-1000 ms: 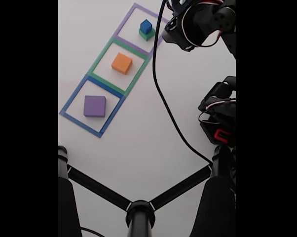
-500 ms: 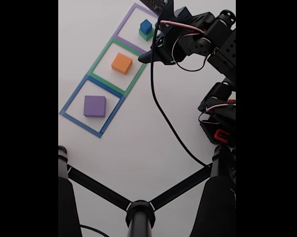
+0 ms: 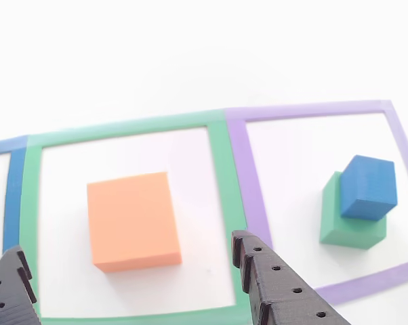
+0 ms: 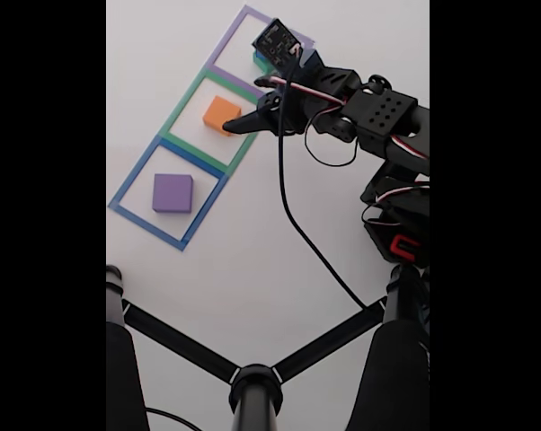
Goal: Tower of hanoi
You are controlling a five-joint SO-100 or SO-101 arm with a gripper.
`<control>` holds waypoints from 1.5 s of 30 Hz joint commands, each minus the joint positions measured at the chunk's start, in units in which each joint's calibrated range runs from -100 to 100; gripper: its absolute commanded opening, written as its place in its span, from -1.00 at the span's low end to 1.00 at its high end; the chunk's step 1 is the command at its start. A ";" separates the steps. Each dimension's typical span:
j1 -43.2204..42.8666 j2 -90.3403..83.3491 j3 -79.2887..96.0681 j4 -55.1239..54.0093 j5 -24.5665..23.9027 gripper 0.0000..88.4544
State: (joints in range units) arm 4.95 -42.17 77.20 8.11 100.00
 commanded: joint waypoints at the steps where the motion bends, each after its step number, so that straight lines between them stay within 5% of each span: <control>1: -0.80 7.47 3.36 -21.50 0.00 -0.11; 19: -1.33 42.89 3.81 -64.08 0.00 -0.11; 45: -2.09 60.36 -2.10 -72.17 0.00 -0.18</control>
State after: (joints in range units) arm 4.38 18.36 76.24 -62.76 100.00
